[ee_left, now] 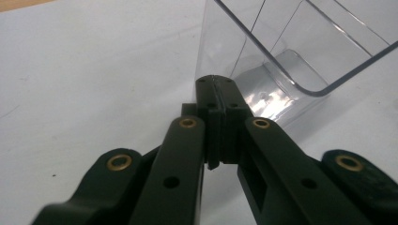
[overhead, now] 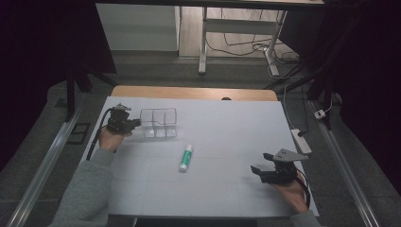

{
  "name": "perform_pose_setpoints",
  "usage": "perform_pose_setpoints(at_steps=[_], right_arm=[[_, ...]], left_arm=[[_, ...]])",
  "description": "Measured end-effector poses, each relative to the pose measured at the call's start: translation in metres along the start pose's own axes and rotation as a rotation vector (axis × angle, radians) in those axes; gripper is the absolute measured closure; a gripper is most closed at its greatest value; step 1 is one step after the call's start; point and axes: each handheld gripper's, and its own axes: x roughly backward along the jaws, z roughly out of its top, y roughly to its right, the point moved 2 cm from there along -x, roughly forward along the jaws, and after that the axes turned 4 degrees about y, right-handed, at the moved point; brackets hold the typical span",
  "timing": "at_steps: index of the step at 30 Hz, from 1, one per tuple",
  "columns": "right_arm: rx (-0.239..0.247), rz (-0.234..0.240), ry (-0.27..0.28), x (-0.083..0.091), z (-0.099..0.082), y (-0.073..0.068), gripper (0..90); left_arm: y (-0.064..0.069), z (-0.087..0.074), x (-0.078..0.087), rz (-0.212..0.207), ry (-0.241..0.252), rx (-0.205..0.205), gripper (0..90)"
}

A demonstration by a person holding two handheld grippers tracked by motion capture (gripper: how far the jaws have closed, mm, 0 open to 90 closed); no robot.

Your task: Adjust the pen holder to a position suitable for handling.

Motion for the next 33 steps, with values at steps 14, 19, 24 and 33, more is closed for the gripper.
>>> perform_pose_setpoints(at_steps=[14, 19, 24, 33], right_arm=[[-0.002, 0.005, 0.002, -0.001, 0.0, 0.0, 21.8], [-0.001, 0.004, -0.003, -0.001, 0.0, 0.0, 21.8], [-0.002, 0.005, 0.0, -0.001, -0.001, 0.0, 21.8], [-0.004, 0.005, -0.001, -0.001, -0.001, 0.0, 21.8]], left_arm=[[0.019, 0.011, -0.012, -0.027, -0.005, -0.028, 88.9], [0.027, 0.015, -0.018, -0.043, -0.004, -0.036, 89.0], [0.035, 0.019, -0.023, -0.051, -0.011, -0.053, 89.0], [0.048, 0.028, -0.033, -0.07, -0.013, -0.071, 88.9]])
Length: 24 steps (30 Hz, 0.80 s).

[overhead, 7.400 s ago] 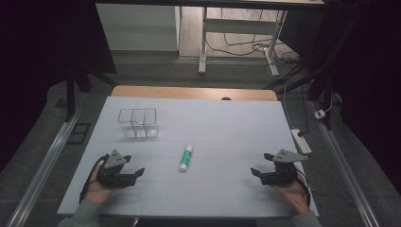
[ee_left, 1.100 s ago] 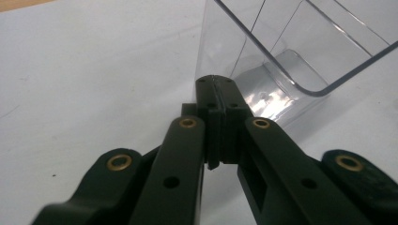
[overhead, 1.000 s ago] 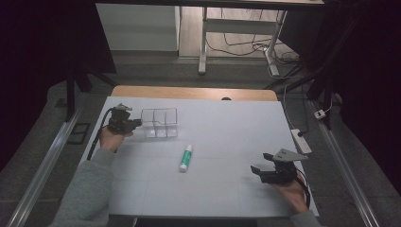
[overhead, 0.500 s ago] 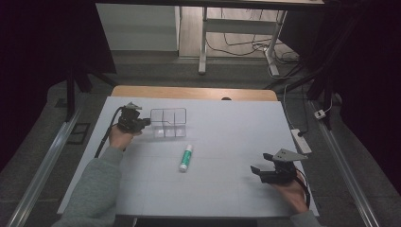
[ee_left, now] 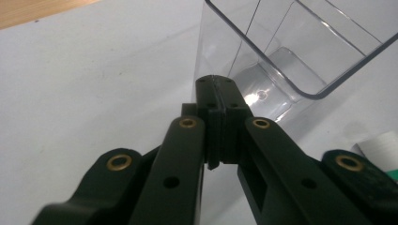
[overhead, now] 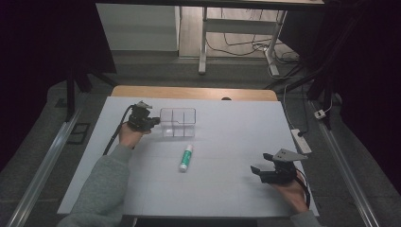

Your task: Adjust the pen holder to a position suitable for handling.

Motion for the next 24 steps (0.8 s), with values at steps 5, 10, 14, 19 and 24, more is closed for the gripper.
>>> perform_pose_setpoints(at_steps=[5, 10, 14, 19, 24], right_arm=[[0.001, 0.001, 0.0, 0.0, 0.0, 0.0, 21.7], [0.001, 0.001, 0.0, 0.0, 0.0, 0.0, 21.8], [0.002, 0.001, 0.0, 0.0, 0.0, 0.0, 21.8], [0.001, 0.0, 0.0, 0.0, 0.0, 0.0, 21.8], [0.001, 0.0, 0.001, 0.0, 0.0, 0.0, 21.8]], left_arm=[[0.006, 0.003, -0.004, -0.012, -0.002, -0.01, 89.0], [0.012, 0.006, -0.008, -0.021, -0.003, -0.017, 89.0], [0.016, 0.008, -0.01, -0.03, -0.005, -0.02, 88.9], [0.021, 0.011, -0.014, -0.039, -0.008, -0.03, 89.0], [0.026, 0.013, -0.018, -0.05, -0.007, -0.034, 88.9]])
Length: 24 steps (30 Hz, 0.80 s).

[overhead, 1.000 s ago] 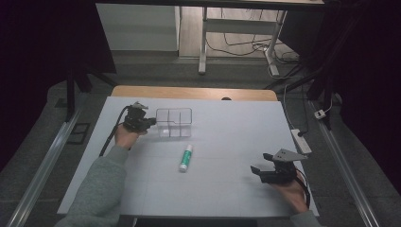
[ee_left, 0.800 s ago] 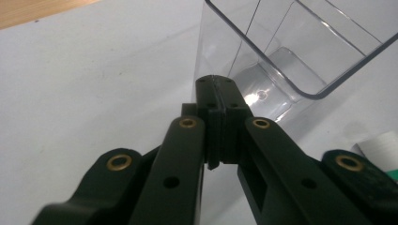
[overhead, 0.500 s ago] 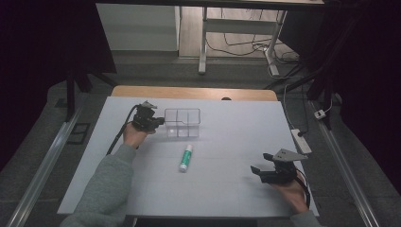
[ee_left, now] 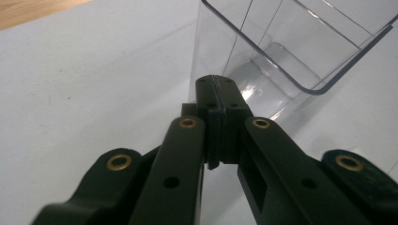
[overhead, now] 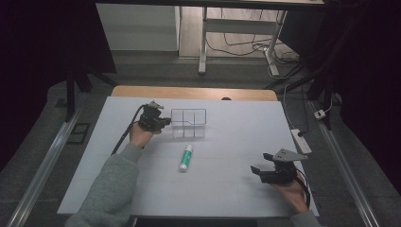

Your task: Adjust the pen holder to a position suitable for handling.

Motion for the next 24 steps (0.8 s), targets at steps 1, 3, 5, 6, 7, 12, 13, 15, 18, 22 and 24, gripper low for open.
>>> perform_pose_setpoints(at_steps=[1, 3, 5, 6, 7, 12, 13, 15, 18, 22, 24], right_arm=[[0.0, 0.0, 0.0, 0.0, 0.0, 0.0, 21.8], [0.0, 0.0, 0.0, 0.0001, 0.0, 0.0, 21.8], [0.0, -0.001, 0.002, 0.0004, 0.0001, 0.0, 21.8], [0.001, -0.001, 0.001, 0.0005, 0.0002, 0.0001, 21.8], [0.002, -0.004, 0.0, 0.0007, 0.0003, 0.0001, 21.8], [0.004, -0.007, -0.002, 0.001, 0.0004, 0.0001, 21.8], [0.004, -0.006, -0.002, 0.0009, 0.0003, 0.0001, 21.8], [0.004, -0.006, -0.003, 0.0009, 0.0003, 0.0001, 21.8], [0.003, -0.006, -0.003, 0.001, 0.0003, 0.0002, 21.8], [0.004, -0.006, -0.003, 0.0011, 0.0003, 0.0, 21.8], [0.005, -0.007, -0.003, 0.0011, 0.0003, 0.0, 21.8]], left_arm=[[0.0008, 0.0004, -0.0005, -0.002, -0.001, -0.003, 88.9], [0.0021, 0.0011, -0.0016, -0.006, 0.0, -0.004, 89.0], [0.0035, 0.0018, -0.0025, -0.006, -0.002, -0.004, 88.9], [0.0041, 0.0022, -0.0031, -0.007, -0.001, -0.005, 88.9], [0.0046, 0.0026, -0.0034, -0.007, -0.003, -0.008, 89.0], [0.0074, 0.0047, -0.006, -0.013, -0.005, -0.015, 88.9], [0.0082, 0.0051, -0.0065, -0.014, -0.007, -0.016, 88.9], [0.0101, 0.0064, -0.0082, -0.018, -0.006, -0.02, 88.9], [0.0107, 0.007, -0.0091, -0.016, -0.005, -0.02, 88.9], [0.0105, 0.0074, -0.0093, -0.012, -0.005, -0.021, 88.9], [0.0107, 0.0074, -0.0085, -0.012, 0.001, -0.024, 88.9]])
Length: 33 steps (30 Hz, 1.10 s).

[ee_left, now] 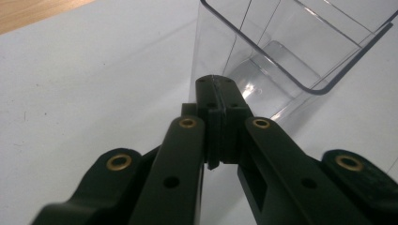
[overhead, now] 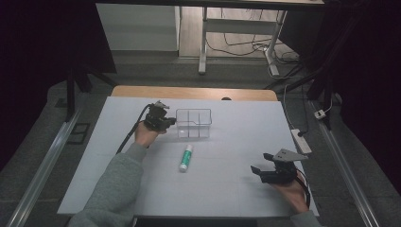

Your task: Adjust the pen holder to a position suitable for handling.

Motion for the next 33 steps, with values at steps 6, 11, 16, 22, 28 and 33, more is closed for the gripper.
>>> perform_pose_setpoints(at_steps=[6, 11, 16, 22, 28, 33], right_arm=[[-0.005, 0.003, 0.008, 0.001, 0.0, 0.0, 21.8], [-0.002, 0.006, 0.009, 0.0, 0.0, 0.0, 21.9], [-0.004, 0.003, 0.014, 0.0, 0.001, 0.001, 22.1], [0.002, 0.001, 0.018, 0.001, 0.002, 0.0, 22.3], [-0.004, -0.001, 0.025, 0.002, 0.001, 0.0, 22.2], [-0.004, -0.003, 0.022, 0.002, 0.001, -0.001, 22.3]], left_arm=[[0.0, -0.002, 0.017, 0.022, 0.012, -0.029, 88.9], [-0.001, -0.011, 0.038, 0.012, 0.024, -0.016, 85.6], [0.005, -0.02, 0.052, -0.012, 0.044, -0.002, 64.9], [0.018, -0.023, 0.062, -0.031, 0.036, 0.004, 49.2], [0.033, -0.029, 0.066, -0.053, 0.009, -0.004, 43.2], [0.045, -0.034, 0.068, -0.08, -0.017, -0.001, 39.8]])
